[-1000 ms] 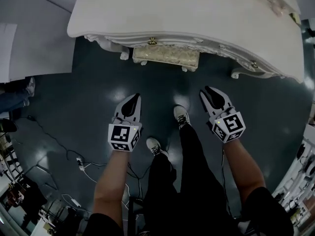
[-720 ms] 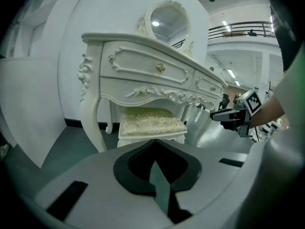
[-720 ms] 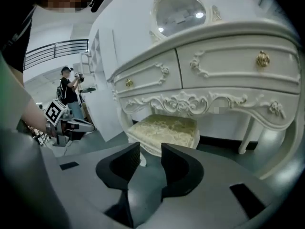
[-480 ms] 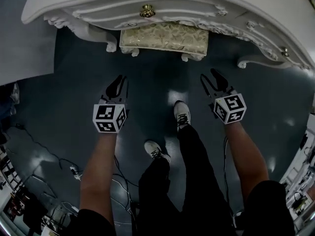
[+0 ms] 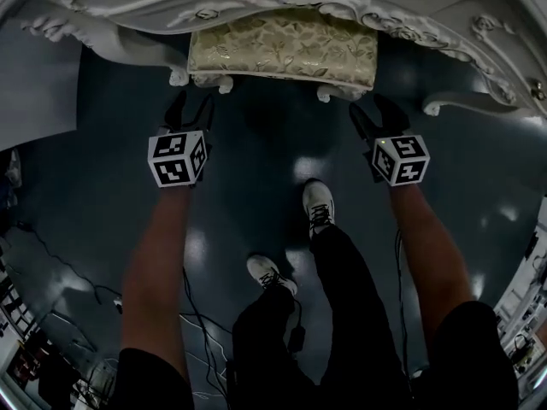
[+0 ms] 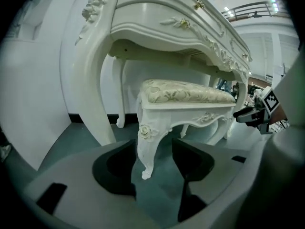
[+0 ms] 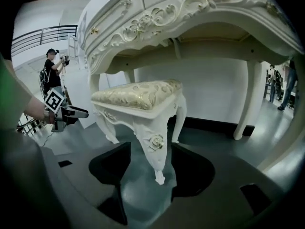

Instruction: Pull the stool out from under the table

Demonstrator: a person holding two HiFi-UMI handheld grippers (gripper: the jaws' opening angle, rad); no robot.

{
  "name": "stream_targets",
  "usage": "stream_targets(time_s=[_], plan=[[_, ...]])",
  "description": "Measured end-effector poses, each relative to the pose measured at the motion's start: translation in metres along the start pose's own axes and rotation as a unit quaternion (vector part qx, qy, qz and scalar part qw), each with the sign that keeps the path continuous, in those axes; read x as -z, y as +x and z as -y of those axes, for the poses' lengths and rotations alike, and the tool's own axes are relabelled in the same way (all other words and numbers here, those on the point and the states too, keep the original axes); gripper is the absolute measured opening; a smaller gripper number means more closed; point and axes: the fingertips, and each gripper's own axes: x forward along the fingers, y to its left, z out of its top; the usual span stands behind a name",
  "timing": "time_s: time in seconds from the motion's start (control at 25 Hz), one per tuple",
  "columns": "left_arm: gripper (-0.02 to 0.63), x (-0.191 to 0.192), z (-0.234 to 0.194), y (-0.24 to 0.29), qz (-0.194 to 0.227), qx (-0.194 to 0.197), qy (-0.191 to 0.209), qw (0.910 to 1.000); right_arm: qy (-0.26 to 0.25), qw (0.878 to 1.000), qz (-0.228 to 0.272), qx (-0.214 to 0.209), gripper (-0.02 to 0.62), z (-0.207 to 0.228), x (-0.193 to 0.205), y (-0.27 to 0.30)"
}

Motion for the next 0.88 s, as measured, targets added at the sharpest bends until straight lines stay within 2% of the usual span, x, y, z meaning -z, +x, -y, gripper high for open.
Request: stream_targets(time_s=[0.2,0.44,0.72,0.88], plan=[[0.261,0.004,-0.018,0.032,0.002,0.004,0.000,1.0000,-0.011,1.000,-0.007,0.003,0.286,0.009,0.012,0.028],[0.278,0.018,-0.013,0.058,-0.014,0.032,0.039,0.9986,-0.021,1.000,-0.004,-0.001,0.290,0.009,0.012,0.056],[0.273,0.015,-0.009,0.077,-0.009,0.035,0.017,0.9992,-0.013,1.000,-0.009,0.002,0.284,0.008,0.016,0.066],[0.258,0.015,-0.011,0.077,-0.012,0.031,0.026,0.9991,-0.008,1.000,-0.007,0.003,0.279,0.009,0.016,0.066]])
